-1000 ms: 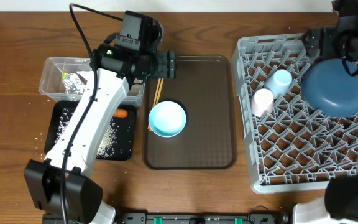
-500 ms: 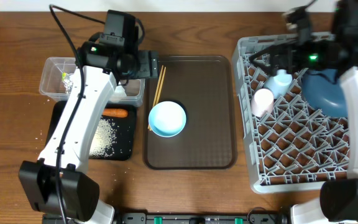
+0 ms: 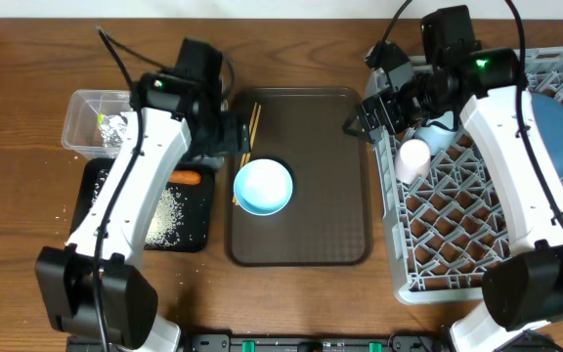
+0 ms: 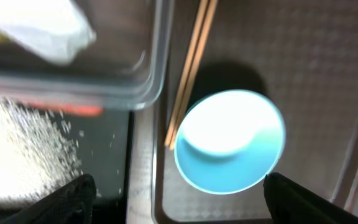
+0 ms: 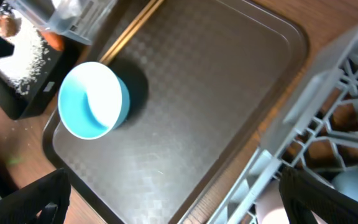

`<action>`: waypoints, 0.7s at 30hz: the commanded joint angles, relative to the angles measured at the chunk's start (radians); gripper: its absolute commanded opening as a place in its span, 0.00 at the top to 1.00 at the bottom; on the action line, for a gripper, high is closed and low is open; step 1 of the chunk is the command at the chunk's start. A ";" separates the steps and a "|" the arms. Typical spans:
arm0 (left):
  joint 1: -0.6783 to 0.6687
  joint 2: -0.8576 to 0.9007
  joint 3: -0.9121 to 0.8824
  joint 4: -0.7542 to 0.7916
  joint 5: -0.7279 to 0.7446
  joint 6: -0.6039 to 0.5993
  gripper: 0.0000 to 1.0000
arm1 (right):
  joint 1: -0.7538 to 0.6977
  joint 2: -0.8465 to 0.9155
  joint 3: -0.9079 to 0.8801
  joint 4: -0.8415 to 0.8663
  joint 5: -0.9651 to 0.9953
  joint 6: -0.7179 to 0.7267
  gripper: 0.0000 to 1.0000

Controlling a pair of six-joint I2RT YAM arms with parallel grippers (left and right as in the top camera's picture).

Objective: Sort waste into correct bins and load items into the dishwasher rack
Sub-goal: 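Lower the left gripper onto the light-blue bowl on the tray and grasp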

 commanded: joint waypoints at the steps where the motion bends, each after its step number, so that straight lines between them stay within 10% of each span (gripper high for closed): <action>1: -0.015 0.013 -0.079 0.014 -0.016 -0.044 0.14 | 0.005 0.003 -0.001 -0.002 0.024 0.029 0.01; 10: -0.048 0.013 -0.279 0.183 -0.005 -0.059 0.00 | 0.006 0.003 -0.001 -0.039 0.024 0.028 0.01; 21: -0.092 0.016 -0.385 0.336 -0.005 -0.094 0.08 | 0.006 0.003 -0.001 -0.042 0.024 0.028 0.01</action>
